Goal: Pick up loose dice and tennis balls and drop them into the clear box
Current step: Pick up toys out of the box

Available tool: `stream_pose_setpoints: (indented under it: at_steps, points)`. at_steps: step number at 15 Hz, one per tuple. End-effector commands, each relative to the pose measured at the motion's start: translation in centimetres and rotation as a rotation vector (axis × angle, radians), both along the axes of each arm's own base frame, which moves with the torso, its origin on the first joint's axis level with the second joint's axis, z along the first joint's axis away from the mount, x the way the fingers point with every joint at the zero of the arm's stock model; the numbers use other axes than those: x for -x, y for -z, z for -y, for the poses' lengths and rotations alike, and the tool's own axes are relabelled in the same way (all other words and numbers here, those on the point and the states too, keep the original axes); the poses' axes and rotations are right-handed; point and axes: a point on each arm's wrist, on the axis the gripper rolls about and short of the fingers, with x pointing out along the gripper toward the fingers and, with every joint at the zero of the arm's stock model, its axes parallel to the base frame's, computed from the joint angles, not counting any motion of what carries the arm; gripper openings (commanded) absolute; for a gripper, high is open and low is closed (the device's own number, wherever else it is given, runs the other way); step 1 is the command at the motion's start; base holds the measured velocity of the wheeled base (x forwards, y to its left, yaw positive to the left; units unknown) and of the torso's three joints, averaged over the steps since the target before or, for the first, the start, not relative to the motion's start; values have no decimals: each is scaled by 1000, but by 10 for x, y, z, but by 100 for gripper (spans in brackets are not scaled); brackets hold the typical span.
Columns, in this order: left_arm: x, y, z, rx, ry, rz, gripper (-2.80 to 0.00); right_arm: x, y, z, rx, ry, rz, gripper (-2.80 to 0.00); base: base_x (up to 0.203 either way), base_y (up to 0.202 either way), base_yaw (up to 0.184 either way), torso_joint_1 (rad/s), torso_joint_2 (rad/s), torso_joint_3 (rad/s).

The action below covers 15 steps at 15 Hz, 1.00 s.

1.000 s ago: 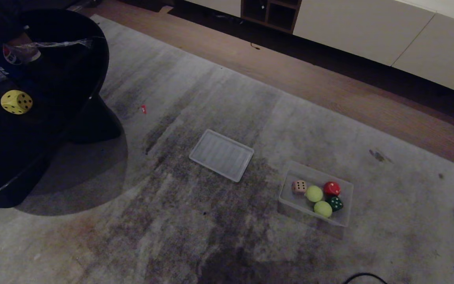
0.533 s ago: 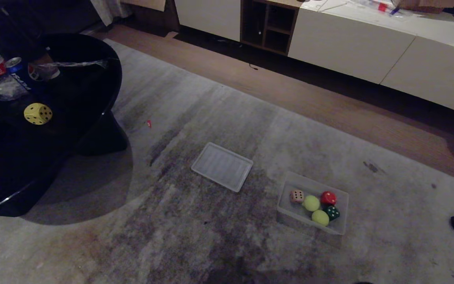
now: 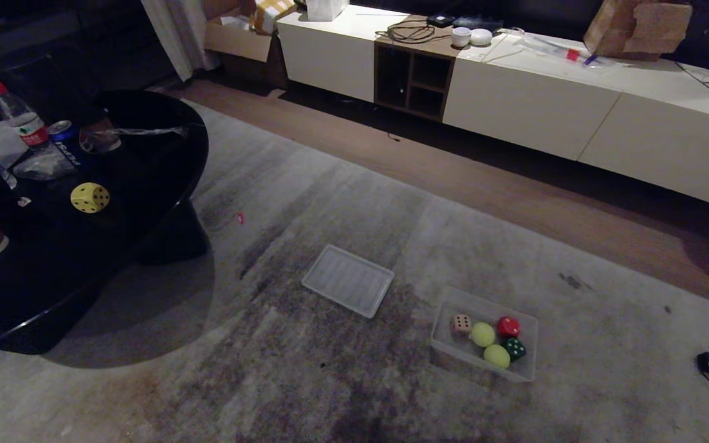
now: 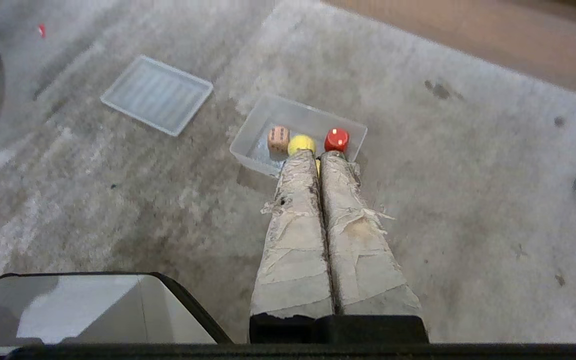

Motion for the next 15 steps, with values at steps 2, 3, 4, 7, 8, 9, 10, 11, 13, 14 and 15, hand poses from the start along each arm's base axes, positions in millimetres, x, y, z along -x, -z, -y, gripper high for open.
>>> stream_pose_setpoints:
  at_steps: [2, 3, 4, 7, 8, 9, 10, 11, 13, 14, 15]
  points:
    - [0, 0, 0, 7, -2, -2, -280, 0, 0, 0, 1, -3, -2, -280, 0, 0, 0, 2, 9, 198]
    - [0, 0, 0, 9, -2, -1, -280, 0, 0, 0, 1, -3, -2, -280, 0, 0, 0, -2, -1, 200]
    - [0, 0, 0, 13, -2, -1, -280, 0, 0, 0, 1, -3, -3, -280, 0, 0, 0, -2, -4, 204]
    - [0, 0, 0, 16, -4, 0, -280, 0, 0, 0, 1, -1, -3, -280, 0, 0, 0, 5, 3, 207]
    - [0, 0, 0, 17, -4, 0, -280, 0, 0, 0, 1, -1, -3, -280, 0, 0, 0, 0, 2, 201]
    - [0, 0, 0, 17, -4, 0, -280, 0, 0, 0, 1, -3, -2, -280, 0, 0, 0, 7, 2, 198]
    - [0, 0, 0, 18, -4, 0, -280, 0, 0, 0, 1, -3, -2, -280, 0, 0, 0, 4, 7, 196]
    - [0, 0, 0, 18, -5, 0, -280, 0, 0, 0, 1, -3, -3, -280, 0, 0, 0, 2, 6, 207]
    - [0, 0, 0, 18, -7, 0, -280, 0, 0, 0, 1, -1, -3, -280, 0, 0, 0, 5, 0, 204]
    - [0, 0, 0, 18, -7, 0, -280, 0, 0, 0, 1, -1, -3, -280, 0, 0, 0, 2, 12, 207]
    - [0, 0, 0, 18, -7, 0, -280, 0, 0, 0, 1, -1, -3, -280, 0, 0, 0, 2, -1, 201]
